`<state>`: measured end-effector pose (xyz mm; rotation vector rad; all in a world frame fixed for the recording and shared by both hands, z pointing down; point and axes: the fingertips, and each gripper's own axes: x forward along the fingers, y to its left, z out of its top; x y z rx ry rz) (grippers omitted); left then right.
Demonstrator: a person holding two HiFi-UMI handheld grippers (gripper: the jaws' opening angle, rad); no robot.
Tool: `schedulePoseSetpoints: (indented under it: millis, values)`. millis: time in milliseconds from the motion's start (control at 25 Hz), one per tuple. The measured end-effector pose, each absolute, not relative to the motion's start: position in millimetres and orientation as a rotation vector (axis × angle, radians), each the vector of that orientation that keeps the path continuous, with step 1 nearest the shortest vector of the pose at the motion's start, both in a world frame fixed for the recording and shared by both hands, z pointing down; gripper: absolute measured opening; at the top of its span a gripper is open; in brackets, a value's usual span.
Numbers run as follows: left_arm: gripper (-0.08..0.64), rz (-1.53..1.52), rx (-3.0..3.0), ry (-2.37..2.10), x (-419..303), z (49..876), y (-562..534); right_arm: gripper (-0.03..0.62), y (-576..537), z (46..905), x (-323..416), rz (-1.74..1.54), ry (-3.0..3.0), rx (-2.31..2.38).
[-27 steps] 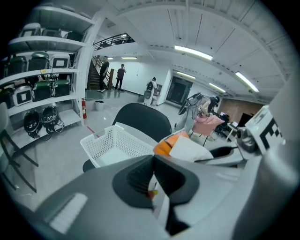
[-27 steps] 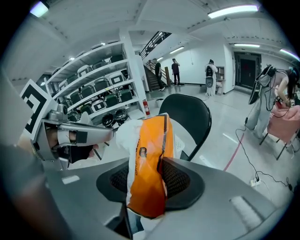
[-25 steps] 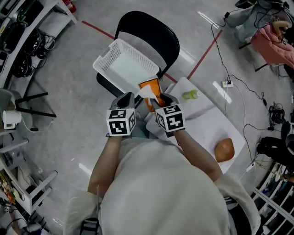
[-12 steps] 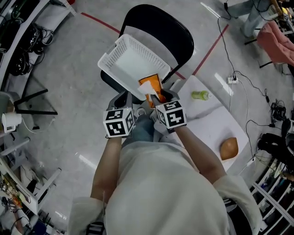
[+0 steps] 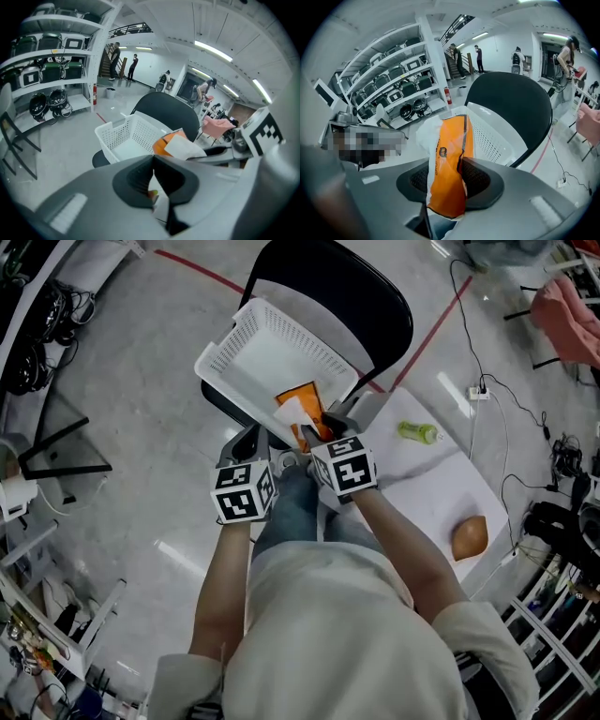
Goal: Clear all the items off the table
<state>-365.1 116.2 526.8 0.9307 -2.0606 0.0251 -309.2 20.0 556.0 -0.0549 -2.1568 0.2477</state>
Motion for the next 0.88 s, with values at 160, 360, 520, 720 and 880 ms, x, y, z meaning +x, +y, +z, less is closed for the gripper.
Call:
schedulePoseSetpoints:
  millis: [160, 360, 520, 720, 880]
  values:
    - [0.009, 0.045, 0.92, -2.04, -367, 544, 117, 0.16, 23, 568, -315, 0.249, -2.134, -0.061]
    - [0.009, 0.051, 0.907, -2.035, -379, 560, 118, 0.16, 25, 585, -329, 0.267, -2.115, -0.068]
    - [0.009, 0.056, 0.903, -2.022, -383, 569, 119, 0.16, 29, 595, -339, 0.265, -2.106, -0.084]
    - [0.009, 0.049, 0.886, -2.007, -387, 581, 124, 0.16, 34, 601, -355, 0.255, -2.108, -0.103]
    - [0.009, 0.049, 0.886, -1.997, -386, 586, 124, 0.16, 36, 605, -364, 0.24, -2.109, -0.114]
